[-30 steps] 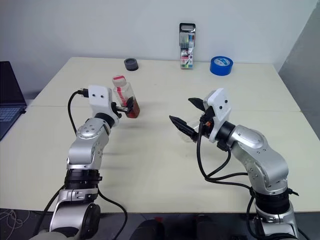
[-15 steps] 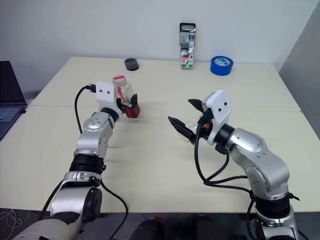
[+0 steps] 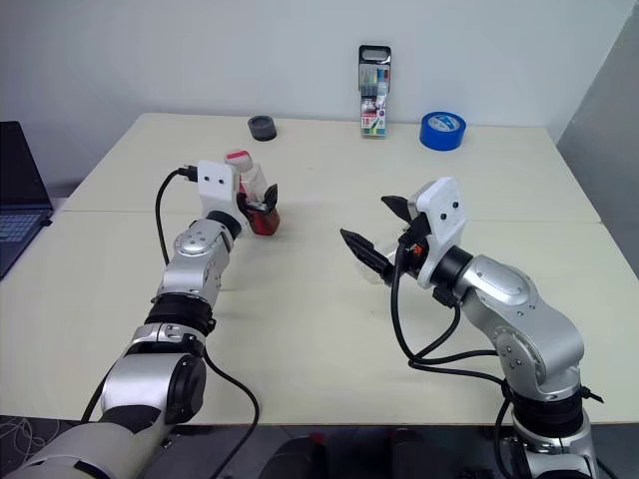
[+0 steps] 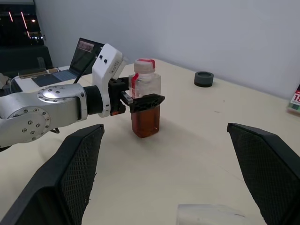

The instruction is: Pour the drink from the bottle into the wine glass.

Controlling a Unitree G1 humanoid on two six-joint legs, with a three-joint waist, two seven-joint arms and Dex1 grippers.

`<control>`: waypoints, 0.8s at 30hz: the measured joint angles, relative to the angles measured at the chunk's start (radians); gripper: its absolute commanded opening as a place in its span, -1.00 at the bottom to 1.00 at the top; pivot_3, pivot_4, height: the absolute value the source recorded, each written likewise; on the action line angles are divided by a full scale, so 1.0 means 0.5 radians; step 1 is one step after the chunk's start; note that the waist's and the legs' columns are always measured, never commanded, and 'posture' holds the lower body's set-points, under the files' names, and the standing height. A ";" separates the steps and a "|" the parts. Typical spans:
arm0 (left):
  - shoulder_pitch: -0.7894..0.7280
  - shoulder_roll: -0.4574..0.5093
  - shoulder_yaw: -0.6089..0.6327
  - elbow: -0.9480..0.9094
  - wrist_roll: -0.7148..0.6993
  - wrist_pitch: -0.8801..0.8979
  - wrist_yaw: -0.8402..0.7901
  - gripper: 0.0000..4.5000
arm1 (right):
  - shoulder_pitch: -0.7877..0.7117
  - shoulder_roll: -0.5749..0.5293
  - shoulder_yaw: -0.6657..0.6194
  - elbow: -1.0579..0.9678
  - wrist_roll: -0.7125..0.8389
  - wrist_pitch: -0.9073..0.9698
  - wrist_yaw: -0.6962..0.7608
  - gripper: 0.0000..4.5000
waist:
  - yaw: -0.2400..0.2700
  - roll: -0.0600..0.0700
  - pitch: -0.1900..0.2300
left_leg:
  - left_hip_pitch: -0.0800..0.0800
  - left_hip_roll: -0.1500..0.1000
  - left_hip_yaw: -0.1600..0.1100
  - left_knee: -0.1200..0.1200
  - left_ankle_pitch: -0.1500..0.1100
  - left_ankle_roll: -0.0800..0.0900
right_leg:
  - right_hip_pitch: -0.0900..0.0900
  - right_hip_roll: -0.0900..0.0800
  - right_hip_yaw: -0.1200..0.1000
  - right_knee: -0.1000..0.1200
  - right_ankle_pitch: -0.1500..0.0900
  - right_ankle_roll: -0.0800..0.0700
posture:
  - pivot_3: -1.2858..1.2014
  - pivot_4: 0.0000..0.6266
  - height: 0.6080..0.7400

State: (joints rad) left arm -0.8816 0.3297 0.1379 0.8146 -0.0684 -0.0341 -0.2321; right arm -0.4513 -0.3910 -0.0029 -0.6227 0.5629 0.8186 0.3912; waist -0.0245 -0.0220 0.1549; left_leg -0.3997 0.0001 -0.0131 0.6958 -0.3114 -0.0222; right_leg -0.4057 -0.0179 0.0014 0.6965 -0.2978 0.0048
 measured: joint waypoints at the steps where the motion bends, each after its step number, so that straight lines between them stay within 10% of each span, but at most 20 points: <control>1: -0.004 0.003 0.000 0.012 0.002 -0.006 0.000 0.99 | 0.000 0.000 -0.002 0.000 0.006 0.001 -0.001 1.00 | 0.000 0.000 0.000 | 0.000 0.000 0.000 0.000 0.000 0.000 | 0.000 0.000 0.000 0.000 0.000 0.000 | 0.03 -0.52 1.00; 6: -0.006 0.023 0.000 0.037 0.003 -0.054 -0.025 0.99 | 0.000 -0.001 -0.005 0.000 0.018 0.002 -0.010 1.00 | 0.000 0.000 0.000 | 0.000 0.000 0.000 0.000 0.000 0.000 | 0.000 0.000 0.000 0.000 0.000 0.000 | 0.03 -0.52 1.00; 16: -0.046 0.015 0.014 0.053 -0.017 -0.080 -0.044 -0.12 | -0.012 0.001 -0.022 0.001 0.021 0.002 -0.042 1.00 | -0.002 0.000 0.000 | 0.000 -0.001 -0.001 0.001 0.000 0.000 | 0.000 0.000 -0.001 0.001 0.000 0.000 | 0.03 -0.52 1.00; 24: -0.046 0.014 0.014 0.053 -0.017 -0.071 -0.031 -0.14 | -0.016 -0.002 -0.023 0.002 0.018 0.001 -0.047 1.00 | -0.004 0.000 0.000 | 0.000 -0.001 -0.001 0.001 0.000 0.000 | 0.000 0.000 -0.001 0.001 0.000 0.000 | 0.03 -0.52 1.00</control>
State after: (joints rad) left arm -0.9047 0.3368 0.1449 0.8409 -0.0766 -0.0697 -0.2476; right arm -0.4591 -0.3920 -0.0146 -0.6214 0.5718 0.8193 0.3675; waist -0.0265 -0.0220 0.1549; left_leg -0.3997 -0.0003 -0.0136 0.6961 -0.3113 -0.0221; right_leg -0.4057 -0.0182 0.0008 0.6970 -0.2978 0.0048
